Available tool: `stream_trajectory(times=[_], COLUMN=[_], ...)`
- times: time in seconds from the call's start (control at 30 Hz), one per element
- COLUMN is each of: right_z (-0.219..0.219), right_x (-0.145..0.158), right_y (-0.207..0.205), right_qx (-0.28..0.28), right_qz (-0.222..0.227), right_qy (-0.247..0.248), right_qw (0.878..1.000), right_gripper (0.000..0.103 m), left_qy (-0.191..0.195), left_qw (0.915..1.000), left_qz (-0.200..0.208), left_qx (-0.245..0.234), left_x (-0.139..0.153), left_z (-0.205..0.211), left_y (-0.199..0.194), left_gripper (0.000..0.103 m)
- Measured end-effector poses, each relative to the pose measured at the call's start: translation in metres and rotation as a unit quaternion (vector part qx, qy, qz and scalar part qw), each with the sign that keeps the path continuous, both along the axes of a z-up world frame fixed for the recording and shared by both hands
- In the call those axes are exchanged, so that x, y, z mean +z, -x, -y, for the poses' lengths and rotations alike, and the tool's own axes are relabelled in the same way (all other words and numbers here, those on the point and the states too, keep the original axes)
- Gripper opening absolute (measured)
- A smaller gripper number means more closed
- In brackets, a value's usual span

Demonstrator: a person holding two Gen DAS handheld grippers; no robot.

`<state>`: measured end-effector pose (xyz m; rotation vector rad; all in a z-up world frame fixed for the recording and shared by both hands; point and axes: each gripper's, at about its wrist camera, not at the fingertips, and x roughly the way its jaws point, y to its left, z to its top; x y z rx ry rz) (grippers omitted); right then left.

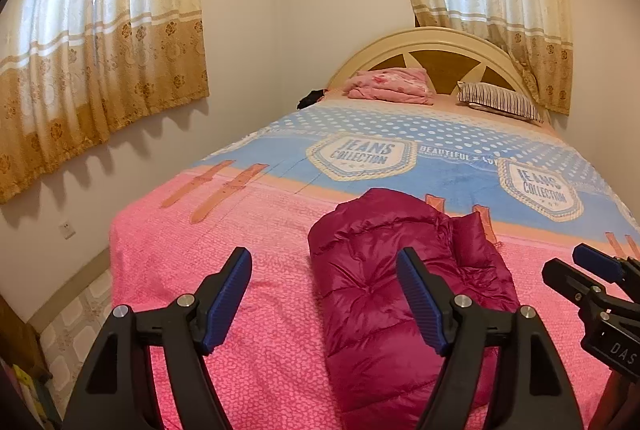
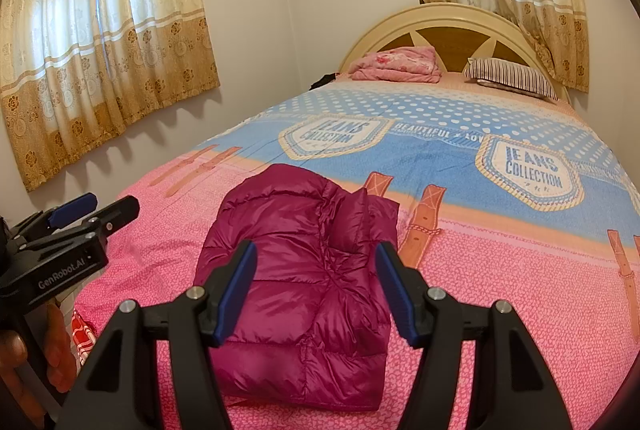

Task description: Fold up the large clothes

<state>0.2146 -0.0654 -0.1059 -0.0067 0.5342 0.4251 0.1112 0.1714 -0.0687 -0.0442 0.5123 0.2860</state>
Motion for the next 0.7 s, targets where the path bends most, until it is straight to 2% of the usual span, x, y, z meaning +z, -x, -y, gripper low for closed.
stream_trajectory(times=[0.1,0.7], right_z=[0.0001,0.0013], right_x=[0.0003,0.0015], right_y=[-0.0001,0.0005], right_qx=[-0.001,-0.003], right_qz=[0.001,0.003], right_qy=[-0.001,-0.001], right_qw=[1.000,1.000], right_gripper=[0.065,0.065], left_qy=[0.002,-0.014], left_qw=[1.0000,0.9999], left_qz=[-0.001,-0.007], left_qx=[-0.001,0.008], left_x=[-0.0007,-0.0096], left_z=[0.0007,0.0009], left_y=[-0.0007,-0.0029], left_gripper=[0.081,0.083])
